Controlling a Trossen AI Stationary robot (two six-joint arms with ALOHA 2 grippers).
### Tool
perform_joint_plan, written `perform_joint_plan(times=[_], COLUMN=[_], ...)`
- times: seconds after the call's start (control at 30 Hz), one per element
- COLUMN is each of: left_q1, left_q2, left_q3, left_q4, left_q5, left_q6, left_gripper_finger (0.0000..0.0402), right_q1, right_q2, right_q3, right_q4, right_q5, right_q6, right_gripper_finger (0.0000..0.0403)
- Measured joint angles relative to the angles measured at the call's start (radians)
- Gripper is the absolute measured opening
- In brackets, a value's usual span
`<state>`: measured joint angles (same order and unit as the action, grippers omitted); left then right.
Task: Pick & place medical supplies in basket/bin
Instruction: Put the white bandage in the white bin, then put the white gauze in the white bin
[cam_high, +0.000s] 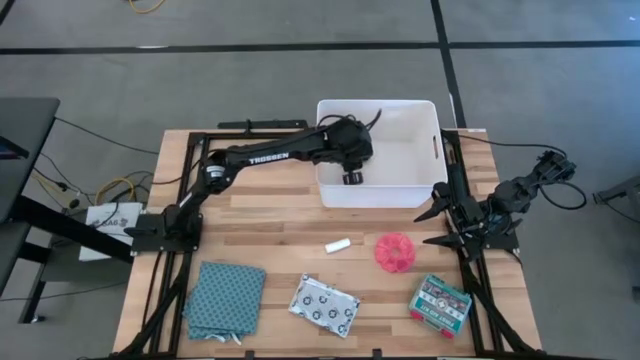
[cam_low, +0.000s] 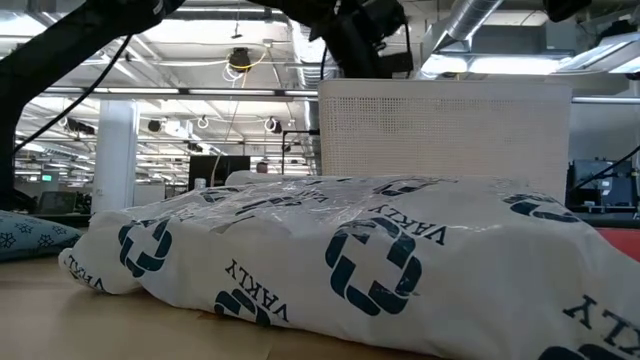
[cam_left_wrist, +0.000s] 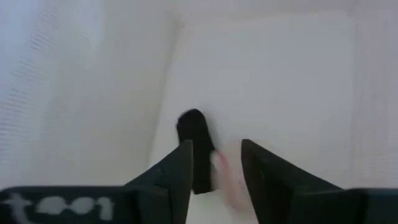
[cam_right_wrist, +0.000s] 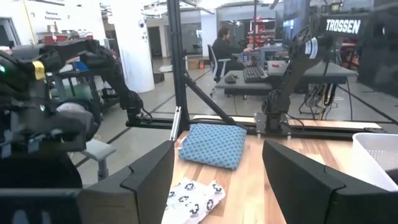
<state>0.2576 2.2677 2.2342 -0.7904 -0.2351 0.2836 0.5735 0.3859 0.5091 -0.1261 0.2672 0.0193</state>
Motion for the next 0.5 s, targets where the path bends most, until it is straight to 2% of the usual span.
perform_joint_plan(times=[0.17, 0.3, 0.5], left_q1=[-0.015, -0.030, -0.050], left_q2=[0.000, -0.061, -0.166], left_q3=[0.124, 0.108, 0.120], left_q4=[-0.120, -0.152, -0.260], left_q5=[-0.025, -0.052, -0.112], left_q6=[0.007, 0.019, -0.013], left_gripper_finger=[0.0145, 0.0148, 0.0148], right_q1=[0.000, 0.000, 0.000], right_q2=[0.000, 0.023, 0.206], right_q3=[0.000, 0.013, 0.117], right_q4=[0.032, 0.068, 0.088], right_q5=[-0.001, -0.002, -0.004], right_q6=[-0.001, 0.000, 0.010], right_gripper_finger=[0.0240, 0.0240, 0.0240])
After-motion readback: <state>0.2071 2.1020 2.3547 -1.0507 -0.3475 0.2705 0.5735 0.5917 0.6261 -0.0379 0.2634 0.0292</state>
